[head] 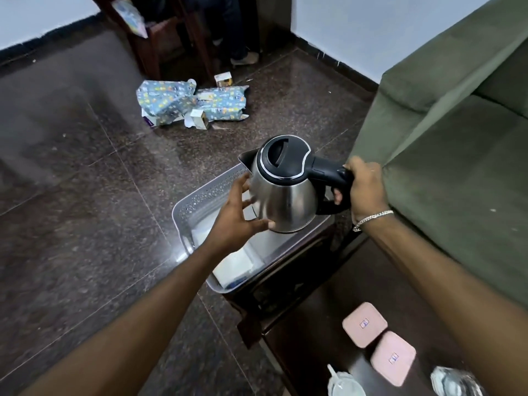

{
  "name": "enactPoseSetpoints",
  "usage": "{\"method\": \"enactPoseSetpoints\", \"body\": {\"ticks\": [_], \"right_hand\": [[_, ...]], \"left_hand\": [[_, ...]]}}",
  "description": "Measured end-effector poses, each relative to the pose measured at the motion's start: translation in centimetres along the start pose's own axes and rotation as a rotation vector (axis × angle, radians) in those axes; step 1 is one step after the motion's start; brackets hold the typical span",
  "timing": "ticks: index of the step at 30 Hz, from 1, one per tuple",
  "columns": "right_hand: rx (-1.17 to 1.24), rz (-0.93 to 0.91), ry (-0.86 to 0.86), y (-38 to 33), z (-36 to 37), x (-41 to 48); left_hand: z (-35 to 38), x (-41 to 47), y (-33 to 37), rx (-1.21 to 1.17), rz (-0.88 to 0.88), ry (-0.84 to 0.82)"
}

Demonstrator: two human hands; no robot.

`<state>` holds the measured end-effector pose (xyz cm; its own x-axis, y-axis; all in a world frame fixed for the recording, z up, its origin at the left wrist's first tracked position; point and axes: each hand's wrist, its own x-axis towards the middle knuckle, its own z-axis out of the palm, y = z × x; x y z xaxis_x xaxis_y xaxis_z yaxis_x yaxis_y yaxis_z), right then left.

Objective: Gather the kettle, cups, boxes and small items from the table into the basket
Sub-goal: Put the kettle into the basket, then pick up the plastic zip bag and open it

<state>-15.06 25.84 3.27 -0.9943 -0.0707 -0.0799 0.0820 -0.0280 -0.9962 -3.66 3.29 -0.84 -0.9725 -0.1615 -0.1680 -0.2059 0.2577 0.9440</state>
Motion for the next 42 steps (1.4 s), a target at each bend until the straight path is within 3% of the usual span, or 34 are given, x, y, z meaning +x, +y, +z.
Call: {"method": "enactPoseSetpoints", "body": {"ticks": [9,16,21,26,29,32,38,42], "right_hand": [[0.003,0.11,0.009,6.0,1.6,2.4],[-0.034,0.079,-0.038,5.2,1.8,2.5],[-0.127,0.054,-0.005,3.8,1.9,1.5],[-0.389,-0.253,0.175,2.0,1.6,-0.3],[-0.417,-0.427,0.297,0.6,2.2,-3.0],[-0.492,-0.488,0.126,0.5,5.3,-6.5],[-0.889,-0.036,-0.543,5.3,12.8,-11.3],[-1.098,0.015,-0.719,7.8,15.2,-13.0]], "left_hand": [[-0.4,1.7,-3.8,0.114,0.023,0.016],[-0.8,1.9,-3.9,0.149,0.033,-0.004],[-2.7,1.9,-3.9,0.27,-0.074,-0.091],[-6.1,2.7,-3.7,0.732,-0.109,-0.172],[-8.0,3.2,-4.0,0.967,-0.26,-0.251],[-9.0,3.3,-4.5,1.053,-0.387,-0.333],[-8.6,3.7,-5.7,1.084,-0.468,-0.321],[-8.5,4.1,-6.1,1.089,-0.498,-0.298]]}}
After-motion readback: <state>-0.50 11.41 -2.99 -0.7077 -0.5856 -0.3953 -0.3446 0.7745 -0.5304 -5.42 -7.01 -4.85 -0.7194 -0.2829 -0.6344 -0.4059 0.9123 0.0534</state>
